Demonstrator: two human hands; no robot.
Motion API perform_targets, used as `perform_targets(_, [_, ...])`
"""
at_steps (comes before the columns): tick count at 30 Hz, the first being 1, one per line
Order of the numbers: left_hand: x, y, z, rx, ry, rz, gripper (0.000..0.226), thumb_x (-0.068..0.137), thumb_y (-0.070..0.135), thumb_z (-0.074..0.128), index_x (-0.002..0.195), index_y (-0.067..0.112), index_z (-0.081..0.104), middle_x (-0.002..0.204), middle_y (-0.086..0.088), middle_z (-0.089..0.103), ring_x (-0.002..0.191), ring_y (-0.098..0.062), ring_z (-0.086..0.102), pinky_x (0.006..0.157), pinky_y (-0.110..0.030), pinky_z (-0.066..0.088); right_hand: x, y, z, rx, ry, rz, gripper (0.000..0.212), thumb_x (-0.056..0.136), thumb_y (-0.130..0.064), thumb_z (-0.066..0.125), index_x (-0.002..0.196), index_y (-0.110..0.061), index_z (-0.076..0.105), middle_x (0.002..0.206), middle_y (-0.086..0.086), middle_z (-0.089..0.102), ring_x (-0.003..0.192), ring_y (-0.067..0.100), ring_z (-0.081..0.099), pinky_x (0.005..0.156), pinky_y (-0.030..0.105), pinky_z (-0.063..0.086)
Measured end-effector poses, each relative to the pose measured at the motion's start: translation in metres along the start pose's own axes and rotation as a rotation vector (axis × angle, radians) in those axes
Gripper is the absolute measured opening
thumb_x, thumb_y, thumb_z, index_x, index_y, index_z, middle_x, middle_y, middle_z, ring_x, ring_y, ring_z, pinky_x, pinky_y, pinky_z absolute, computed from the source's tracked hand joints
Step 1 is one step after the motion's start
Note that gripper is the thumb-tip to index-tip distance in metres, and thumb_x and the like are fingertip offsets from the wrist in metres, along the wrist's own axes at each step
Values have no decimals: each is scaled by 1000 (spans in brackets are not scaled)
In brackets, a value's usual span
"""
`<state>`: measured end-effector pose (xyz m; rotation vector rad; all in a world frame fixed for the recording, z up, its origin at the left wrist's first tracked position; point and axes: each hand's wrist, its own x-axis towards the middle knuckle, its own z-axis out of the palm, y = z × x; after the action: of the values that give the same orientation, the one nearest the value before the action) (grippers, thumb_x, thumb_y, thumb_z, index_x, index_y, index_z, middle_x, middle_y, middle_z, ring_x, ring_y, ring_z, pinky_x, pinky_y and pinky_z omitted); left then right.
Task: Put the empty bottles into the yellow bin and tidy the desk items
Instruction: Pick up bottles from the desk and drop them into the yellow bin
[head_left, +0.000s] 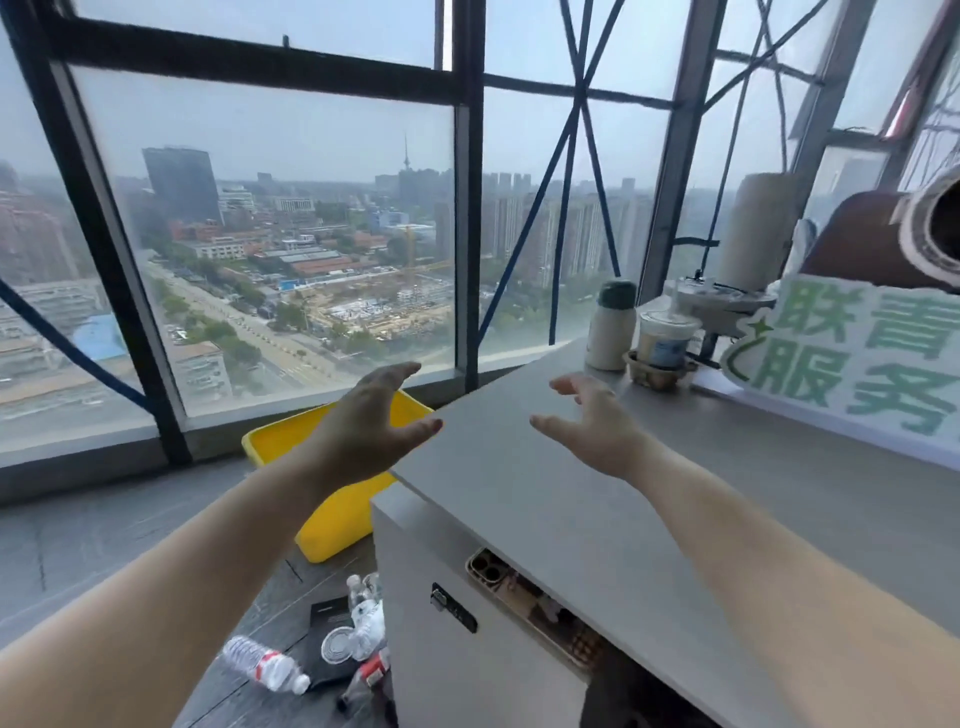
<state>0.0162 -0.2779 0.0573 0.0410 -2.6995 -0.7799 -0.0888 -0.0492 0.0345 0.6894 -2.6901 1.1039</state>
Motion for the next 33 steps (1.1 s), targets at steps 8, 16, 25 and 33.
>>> perform_targets(8, [-65,80,32,-79,-16,67,69,85,36,66,145,23,33,148,-1,38,136,-15,34,104,-27,29,-105,33,-75,-21,95,83,54,85,-36,67,131,-15,47,135,3,51,124,18,47,98,29,37])
perform_targets(16, [-101,163,79,-118,-50,131,70,84,37,67,144,26,34,148,-2,38,135,-18,36,106,-31,30,-205,68,-153,-131,173,138,56,87,-39,63,135,-21,43,141,1,44,131,19,41,102,30,34])
perform_targets(25, [-137,290,178,-207,-210,249,69,84,38,67,143,26,35,147,-4,39,134,-18,38,104,-30,31,-358,160,-264,-252,294,381,56,85,-38,65,134,-21,45,139,3,47,130,21,41,105,30,34])
perform_targets(33, [-168,478,295,-216,-386,514,70,84,43,65,144,28,33,146,-2,40,134,-16,37,103,-26,30,-517,246,-403,-355,463,630,57,84,-37,67,133,-19,46,137,3,49,130,20,41,104,29,33])
